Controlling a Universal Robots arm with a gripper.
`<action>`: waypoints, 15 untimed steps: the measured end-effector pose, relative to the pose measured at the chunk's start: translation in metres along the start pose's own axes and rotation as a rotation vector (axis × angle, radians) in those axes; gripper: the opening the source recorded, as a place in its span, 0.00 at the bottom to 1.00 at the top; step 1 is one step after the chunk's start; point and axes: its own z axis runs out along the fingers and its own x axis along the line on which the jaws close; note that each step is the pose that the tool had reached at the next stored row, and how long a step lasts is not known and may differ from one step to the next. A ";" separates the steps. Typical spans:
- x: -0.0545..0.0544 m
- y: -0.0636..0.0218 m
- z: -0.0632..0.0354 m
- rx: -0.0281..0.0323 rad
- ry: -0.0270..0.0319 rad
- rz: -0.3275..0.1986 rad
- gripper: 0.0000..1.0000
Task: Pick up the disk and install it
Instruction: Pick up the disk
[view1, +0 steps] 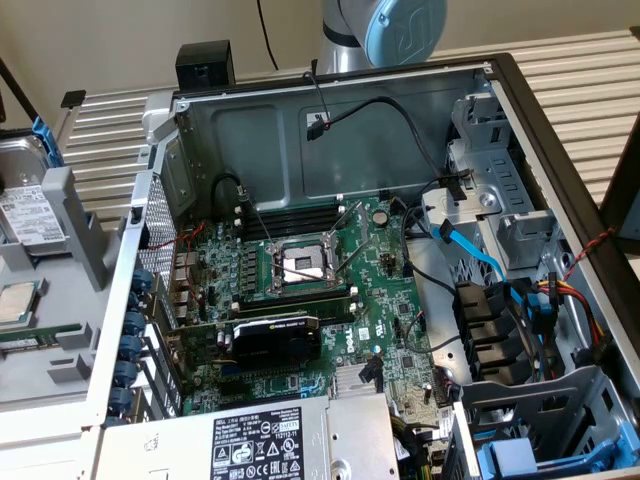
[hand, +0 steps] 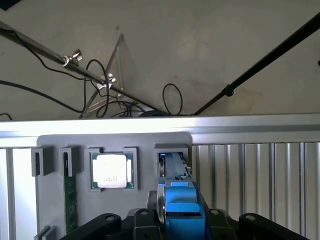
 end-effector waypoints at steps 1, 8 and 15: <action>0.000 0.0000 -0.0002 0.0004 0.0000 0.000 0.37; 0.001 0.0005 -0.0002 0.0007 -0.0001 0.000 0.37; 0.002 0.0008 -0.0001 0.0003 0.0000 0.000 0.37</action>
